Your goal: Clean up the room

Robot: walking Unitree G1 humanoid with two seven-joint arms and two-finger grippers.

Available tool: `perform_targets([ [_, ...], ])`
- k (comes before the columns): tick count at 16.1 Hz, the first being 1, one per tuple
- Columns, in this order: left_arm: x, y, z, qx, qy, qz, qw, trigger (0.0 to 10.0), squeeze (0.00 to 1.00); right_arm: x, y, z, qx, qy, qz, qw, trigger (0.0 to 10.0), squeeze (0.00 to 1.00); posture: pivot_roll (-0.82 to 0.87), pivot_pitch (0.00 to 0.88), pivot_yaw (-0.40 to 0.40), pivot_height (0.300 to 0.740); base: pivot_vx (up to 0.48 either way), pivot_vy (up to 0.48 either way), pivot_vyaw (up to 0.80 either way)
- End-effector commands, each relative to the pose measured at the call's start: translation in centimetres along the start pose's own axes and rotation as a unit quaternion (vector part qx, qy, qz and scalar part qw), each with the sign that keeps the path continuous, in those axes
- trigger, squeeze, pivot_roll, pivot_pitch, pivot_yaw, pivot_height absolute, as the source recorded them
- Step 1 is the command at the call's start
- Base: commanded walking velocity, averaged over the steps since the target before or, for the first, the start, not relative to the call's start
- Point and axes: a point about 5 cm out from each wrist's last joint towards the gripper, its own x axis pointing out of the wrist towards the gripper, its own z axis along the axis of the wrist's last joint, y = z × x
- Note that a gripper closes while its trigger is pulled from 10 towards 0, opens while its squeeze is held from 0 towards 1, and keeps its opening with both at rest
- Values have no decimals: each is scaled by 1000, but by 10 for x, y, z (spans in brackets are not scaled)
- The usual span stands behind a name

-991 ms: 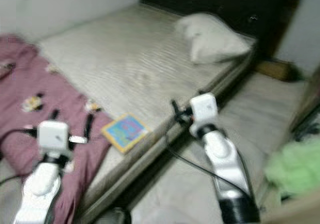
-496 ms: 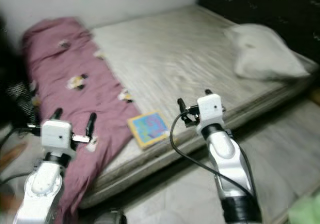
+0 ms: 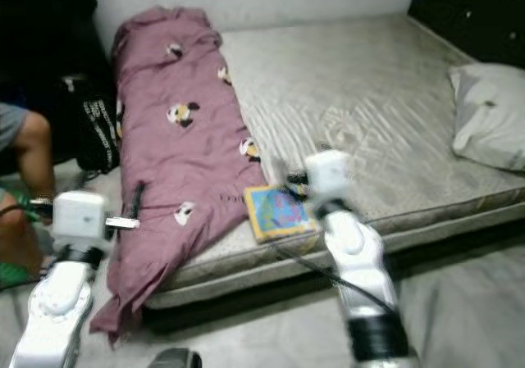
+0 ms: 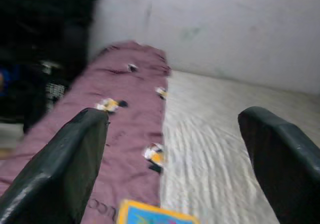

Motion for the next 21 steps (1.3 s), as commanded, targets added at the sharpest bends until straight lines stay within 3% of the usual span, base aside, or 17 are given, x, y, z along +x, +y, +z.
perform_targets([
  [1,1,-3,2,-9,-2,3,1000,10000,0,-4,-11,-2,-8,5,-19,1000,10000,0,-30,28,-13,740,0,0,800],
  [7,4,-9,4,-17,-6,-10,1000,10000,0,-5,-11,-3,-4,4,-22,1000,10000,0,-33,28,-13,740,0,0,788],
  [21,5,-8,6,-21,-14,-24,999,10000,0,-5,-12,-6,5,8,-36,999,10000,0,-33,32,-15,740,257,0,0],
])
